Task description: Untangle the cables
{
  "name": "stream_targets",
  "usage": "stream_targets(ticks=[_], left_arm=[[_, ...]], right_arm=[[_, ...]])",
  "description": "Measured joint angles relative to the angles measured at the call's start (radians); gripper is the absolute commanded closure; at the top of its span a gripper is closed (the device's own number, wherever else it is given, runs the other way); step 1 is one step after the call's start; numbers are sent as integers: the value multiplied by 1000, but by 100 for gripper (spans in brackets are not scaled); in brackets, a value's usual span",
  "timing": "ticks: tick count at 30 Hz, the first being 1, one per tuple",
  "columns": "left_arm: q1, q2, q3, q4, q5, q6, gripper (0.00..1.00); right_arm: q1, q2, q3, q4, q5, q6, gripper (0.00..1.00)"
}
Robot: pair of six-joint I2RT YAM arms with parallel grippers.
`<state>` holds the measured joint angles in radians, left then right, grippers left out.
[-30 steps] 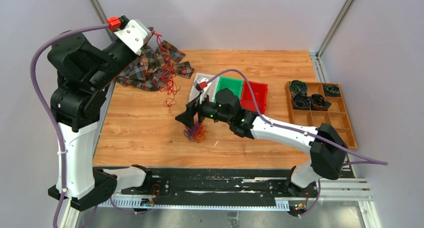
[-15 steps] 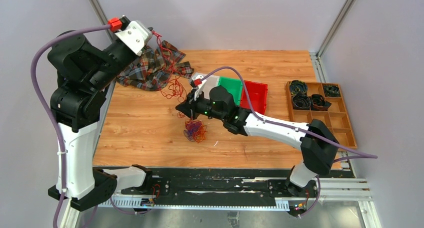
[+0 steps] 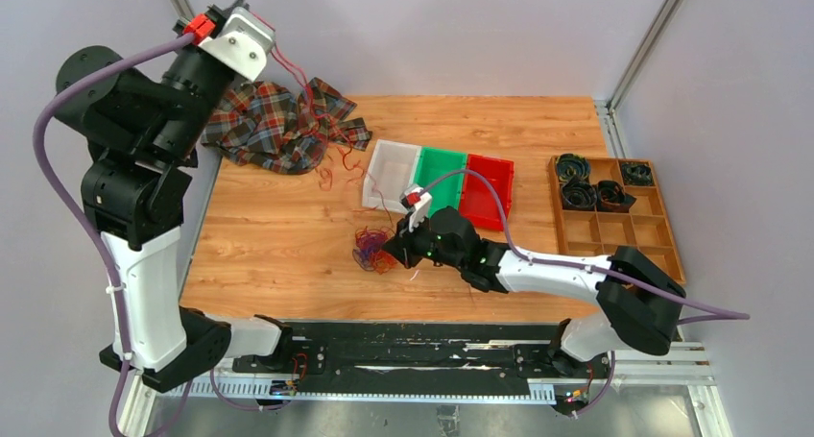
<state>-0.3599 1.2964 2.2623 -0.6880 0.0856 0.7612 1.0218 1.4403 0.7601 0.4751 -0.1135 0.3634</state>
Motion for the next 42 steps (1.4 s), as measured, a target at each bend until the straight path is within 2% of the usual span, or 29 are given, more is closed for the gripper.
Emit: stream_targets(ticks=[7, 14, 19, 22, 28, 34, 42], left_arm=[[-1, 13, 31, 186, -99, 142, 100], [-2, 27, 37, 368, -142, 221, 100], [-2, 74, 142, 448, -145, 256, 100], [-2, 72, 170, 448, -117, 254, 100], [-2, -18, 29, 391, -31, 206, 100], [-2, -26, 14, 256, 43, 80, 100], [-2, -61, -165, 166, 146, -53, 100]], right_arm=[[0, -30, -78, -5, 47, 60, 99], [0, -50, -140, -33, 83, 129, 100], [0, -113, -237, -79, 116, 190, 100], [0, -165, -288, -95, 127, 219, 100], [0, -227, -257, -144, 142, 204, 100], [0, -324, -155, -222, 141, 116, 100], [-1, -504, -93, -322, 170, -2, 99]])
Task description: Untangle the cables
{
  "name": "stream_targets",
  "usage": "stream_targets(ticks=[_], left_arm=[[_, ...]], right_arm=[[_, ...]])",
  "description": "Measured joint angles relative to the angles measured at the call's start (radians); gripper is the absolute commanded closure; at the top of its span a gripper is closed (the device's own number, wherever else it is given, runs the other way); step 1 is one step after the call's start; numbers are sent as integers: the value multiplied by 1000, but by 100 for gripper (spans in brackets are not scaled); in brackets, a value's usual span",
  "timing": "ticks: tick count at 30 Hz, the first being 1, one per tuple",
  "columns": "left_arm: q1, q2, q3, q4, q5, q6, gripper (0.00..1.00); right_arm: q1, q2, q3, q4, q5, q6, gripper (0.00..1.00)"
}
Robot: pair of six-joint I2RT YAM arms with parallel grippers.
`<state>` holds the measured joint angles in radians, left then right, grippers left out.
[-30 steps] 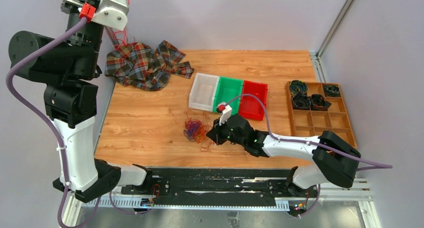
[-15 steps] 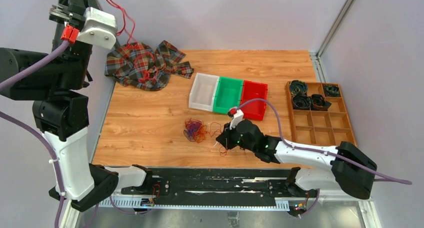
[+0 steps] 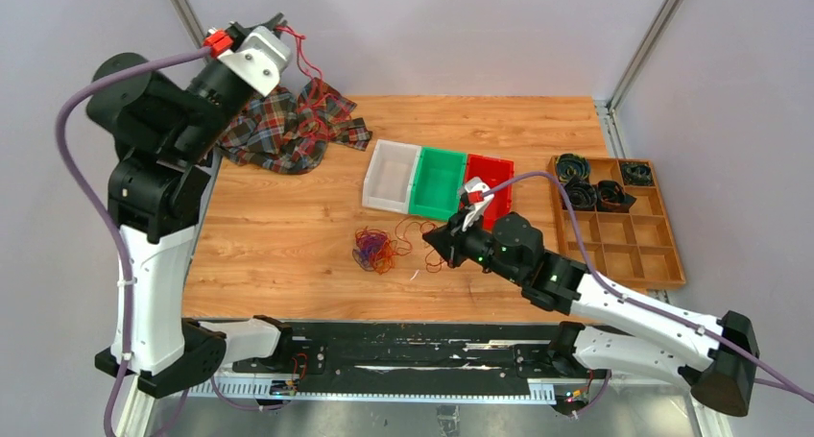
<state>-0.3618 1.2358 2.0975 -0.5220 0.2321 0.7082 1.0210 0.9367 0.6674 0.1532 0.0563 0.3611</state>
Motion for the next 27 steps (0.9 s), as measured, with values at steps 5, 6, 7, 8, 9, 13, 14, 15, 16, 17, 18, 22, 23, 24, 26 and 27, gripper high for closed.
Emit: stream_targets(ticks=[5, 6, 7, 8, 9, 13, 14, 15, 16, 17, 18, 22, 23, 24, 26, 27], left_arm=[[0, 10, -64, -26, 35, -54, 100], [0, 13, -65, -33, 42, -63, 100], [0, 17, -65, -39, 49, -74, 100], [0, 20, -65, -42, 56, -84, 100], [0, 22, -65, -46, 62, -92, 100], [0, 27, -65, -57, 89, -117, 100], [0, 28, -65, -58, 94, -121, 100], [0, 29, -65, -58, 101, -124, 100], [0, 30, -65, -58, 105, -127, 100], [0, 31, -65, -60, 110, -129, 100], [0, 31, -65, -61, 118, -133, 100], [0, 33, -65, -64, 146, -142, 100], [0, 34, -65, -65, 152, -144, 100], [0, 34, -65, -65, 160, -145, 100], [0, 35, -65, -65, 171, -150, 100], [0, 36, -65, -65, 177, -152, 100]], right_arm=[[-1, -71, 70, -84, 16, -72, 99], [-2, -83, 85, -100, 22, -84, 99], [-2, -93, 98, -112, 27, -96, 99], [-2, -105, 110, -122, 34, -106, 99], [-2, -116, 116, -127, 41, -117, 99], [-4, -141, 124, -153, 69, -148, 99], [-5, -142, 124, -160, 76, -153, 99], [-5, -142, 124, -167, 81, -158, 99], [-5, -142, 124, -174, 87, -164, 99], [-6, -142, 124, -180, 90, -169, 99], [-7, -142, 124, -185, 95, -174, 99], [-7, -142, 124, -189, 107, -186, 99], [-7, -142, 124, -189, 110, -189, 99], [-7, -142, 124, -189, 112, -192, 99], [-7, -142, 124, -189, 114, -198, 99], [-8, -142, 124, -189, 117, -200, 99]])
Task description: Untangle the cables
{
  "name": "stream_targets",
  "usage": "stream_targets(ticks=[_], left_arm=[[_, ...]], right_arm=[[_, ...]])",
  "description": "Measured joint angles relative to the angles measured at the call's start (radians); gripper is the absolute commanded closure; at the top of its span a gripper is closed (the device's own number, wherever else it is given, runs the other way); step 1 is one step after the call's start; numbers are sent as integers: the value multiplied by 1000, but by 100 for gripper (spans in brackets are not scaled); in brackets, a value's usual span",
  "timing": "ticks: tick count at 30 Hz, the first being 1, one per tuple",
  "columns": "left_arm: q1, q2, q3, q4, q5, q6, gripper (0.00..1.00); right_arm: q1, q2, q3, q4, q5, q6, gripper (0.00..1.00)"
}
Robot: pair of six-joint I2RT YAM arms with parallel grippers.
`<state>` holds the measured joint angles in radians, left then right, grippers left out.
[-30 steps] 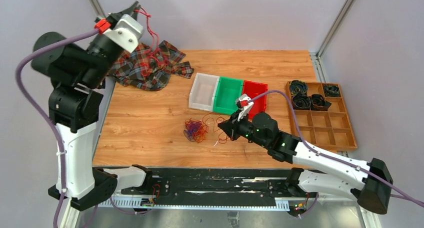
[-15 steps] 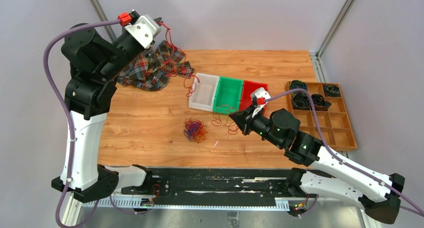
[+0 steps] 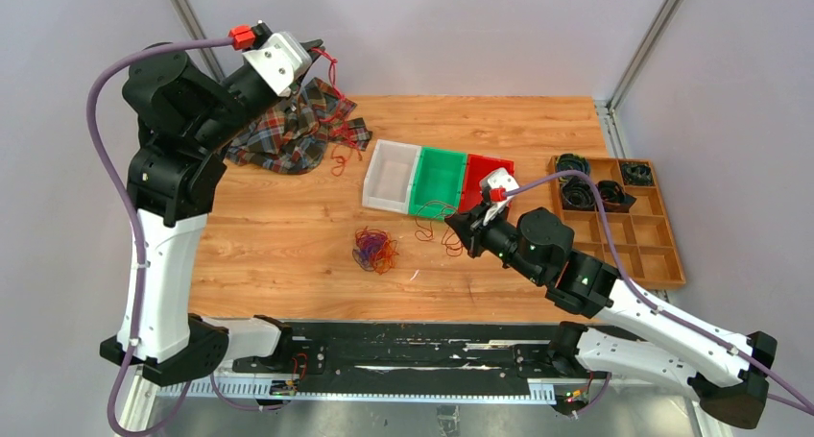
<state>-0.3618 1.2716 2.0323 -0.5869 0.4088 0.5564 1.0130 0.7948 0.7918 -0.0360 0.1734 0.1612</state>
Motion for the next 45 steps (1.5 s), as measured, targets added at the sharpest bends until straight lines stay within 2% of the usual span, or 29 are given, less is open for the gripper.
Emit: stream_targets(ticks=[18, 22, 26, 31, 45], left_arm=[[-9, 14, -82, -3, 51, -48, 100], [-15, 21, -141, 11, 53, -48, 100], [-15, 28, -268, 64, 34, -39, 100], [-16, 112, -377, 116, 11, -25, 100], [-28, 352, -389, 185, -26, -11, 100]], right_arm=[[-18, 15, 0, 7, 20, -5, 99], [-21, 13, -3, 11, 23, -4, 99], [-24, 2, -12, 11, 32, -4, 99], [-29, -8, -13, 4, 42, -4, 99], [-29, -81, -23, -46, 95, 3, 100]])
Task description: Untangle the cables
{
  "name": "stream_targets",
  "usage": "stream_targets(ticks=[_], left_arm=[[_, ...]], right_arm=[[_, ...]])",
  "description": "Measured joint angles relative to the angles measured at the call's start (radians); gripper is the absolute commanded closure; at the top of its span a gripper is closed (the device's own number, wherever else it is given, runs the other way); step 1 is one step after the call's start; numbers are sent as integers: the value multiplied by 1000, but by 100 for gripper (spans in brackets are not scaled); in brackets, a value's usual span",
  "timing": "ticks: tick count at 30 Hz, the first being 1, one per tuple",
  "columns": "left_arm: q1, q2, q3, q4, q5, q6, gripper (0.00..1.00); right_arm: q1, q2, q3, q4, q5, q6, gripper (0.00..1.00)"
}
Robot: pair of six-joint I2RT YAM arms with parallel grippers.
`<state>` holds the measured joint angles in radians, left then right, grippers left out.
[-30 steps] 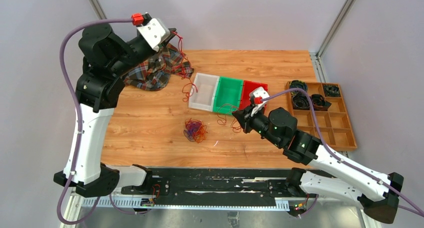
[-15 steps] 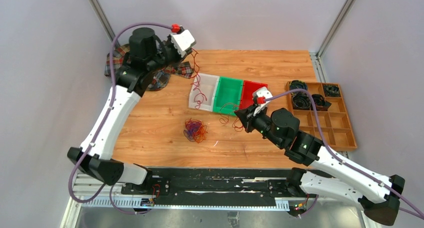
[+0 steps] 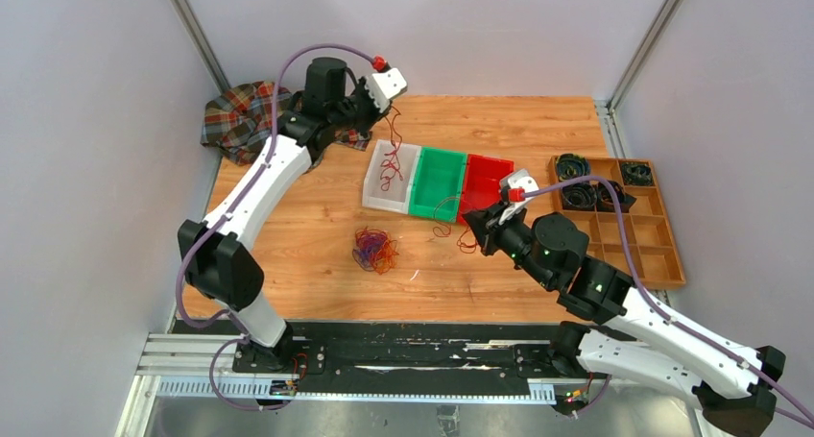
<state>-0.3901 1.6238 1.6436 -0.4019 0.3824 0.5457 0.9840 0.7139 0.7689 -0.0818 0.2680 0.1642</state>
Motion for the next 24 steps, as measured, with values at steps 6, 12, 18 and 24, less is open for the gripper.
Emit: stream_targets(ticks=[6, 12, 18, 24], left_arm=[[-43, 68, 0, -3, -104, 64, 100], [-106, 142, -26, 10, -288, 148, 100], [-109, 182, -146, 100, -407, 246, 100], [-109, 194, -260, 183, -461, 315, 100]], right_arm=[[-2, -2, 0, -6, 14, 0, 99], [-3, -2, 0, -7, 24, 0, 99], [-4, -2, 0, -24, 34, 0, 99], [-4, -1, 0, -47, 40, 0, 100]])
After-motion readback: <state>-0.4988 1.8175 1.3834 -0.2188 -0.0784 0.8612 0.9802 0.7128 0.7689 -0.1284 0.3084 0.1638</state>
